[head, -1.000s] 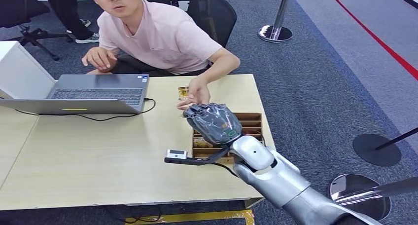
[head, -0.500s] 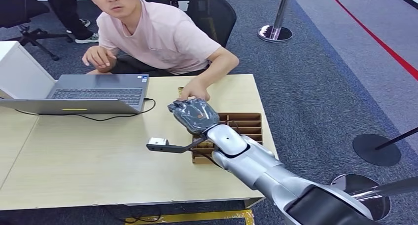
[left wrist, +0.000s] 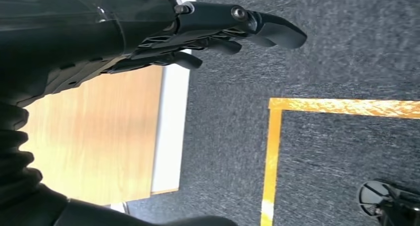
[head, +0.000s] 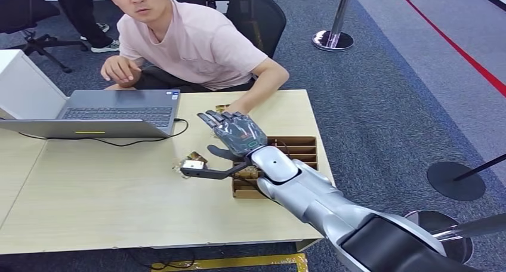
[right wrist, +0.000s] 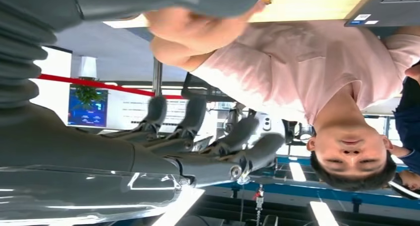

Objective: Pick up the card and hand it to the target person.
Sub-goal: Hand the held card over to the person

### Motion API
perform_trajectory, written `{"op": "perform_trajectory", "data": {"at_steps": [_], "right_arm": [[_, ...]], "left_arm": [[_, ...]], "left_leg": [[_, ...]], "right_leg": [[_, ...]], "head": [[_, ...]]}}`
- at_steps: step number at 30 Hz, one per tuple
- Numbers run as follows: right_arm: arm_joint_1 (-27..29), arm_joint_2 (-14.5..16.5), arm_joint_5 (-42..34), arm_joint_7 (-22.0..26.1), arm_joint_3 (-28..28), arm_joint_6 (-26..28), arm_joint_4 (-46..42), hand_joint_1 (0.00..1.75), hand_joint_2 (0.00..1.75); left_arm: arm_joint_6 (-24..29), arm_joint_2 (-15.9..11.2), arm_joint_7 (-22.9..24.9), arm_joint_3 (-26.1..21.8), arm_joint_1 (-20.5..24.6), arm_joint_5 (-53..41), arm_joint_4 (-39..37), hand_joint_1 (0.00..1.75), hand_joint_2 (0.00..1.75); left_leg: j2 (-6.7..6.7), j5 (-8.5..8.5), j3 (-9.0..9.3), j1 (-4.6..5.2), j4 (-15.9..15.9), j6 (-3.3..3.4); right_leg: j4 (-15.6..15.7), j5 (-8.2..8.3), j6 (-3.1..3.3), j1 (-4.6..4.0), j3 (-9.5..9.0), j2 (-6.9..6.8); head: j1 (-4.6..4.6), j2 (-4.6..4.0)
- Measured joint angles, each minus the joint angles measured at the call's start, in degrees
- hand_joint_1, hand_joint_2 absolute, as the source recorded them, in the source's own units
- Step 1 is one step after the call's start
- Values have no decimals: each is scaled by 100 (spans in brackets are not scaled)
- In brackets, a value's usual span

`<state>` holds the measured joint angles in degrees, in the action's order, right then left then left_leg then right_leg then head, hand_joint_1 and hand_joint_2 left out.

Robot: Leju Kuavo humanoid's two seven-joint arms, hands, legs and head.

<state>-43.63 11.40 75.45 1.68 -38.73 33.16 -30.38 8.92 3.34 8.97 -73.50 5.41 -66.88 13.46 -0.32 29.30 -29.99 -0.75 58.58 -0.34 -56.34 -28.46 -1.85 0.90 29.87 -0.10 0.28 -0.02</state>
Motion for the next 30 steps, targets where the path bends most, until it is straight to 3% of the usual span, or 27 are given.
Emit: {"op": "perform_trajectory", "data": {"at_steps": [13, 18, 21, 25, 30], "right_arm": [[-89, 17, -222, 65, 282, 187, 161, 0, 0], [-97, 16, -1039, 530, 665, 209, 150, 0, 0], [-85, 24, -2024, 1042, 1017, -19, 105, 0, 0], [-106, 23, -4153, 1878, 1870, -700, -99, 0, 175], [-258, -120, -5625, 2147, 2848, -1268, -379, 0, 175]], "left_arm": [[36, 0, 111, 0, 0, 0, 0, 0, 0], [64, 0, 125, -1, 0, 13, 0, 0, 0], [79, 0, 137, -2, 1, 46, 0, 0, 0], [107, 0, 188, -2, 0, 96, 0, 0, 0], [151, 0, 243, -3, 0, 105, 0, 0, 0]], "left_leg": [[0, 0, 0, 0, 0, 0], [0, 0, 0, 0, 1, 0], [0, 0, 0, 0, 1, 0], [-3, -1, -1, 1, 2, 1], [-2, -1, -1, 2, 7, 1]], "right_leg": [[0, 0, 0, 0, 0, 0], [0, 0, 0, 0, 0, 0], [0, 0, 0, 0, 0, 0], [0, 1, 0, 0, 0, -2], [0, 2, -2, 1, 1, -2]], "head": [[1, 1], [1, 1], [0, 1], [0, 1], [0, 1]]}}
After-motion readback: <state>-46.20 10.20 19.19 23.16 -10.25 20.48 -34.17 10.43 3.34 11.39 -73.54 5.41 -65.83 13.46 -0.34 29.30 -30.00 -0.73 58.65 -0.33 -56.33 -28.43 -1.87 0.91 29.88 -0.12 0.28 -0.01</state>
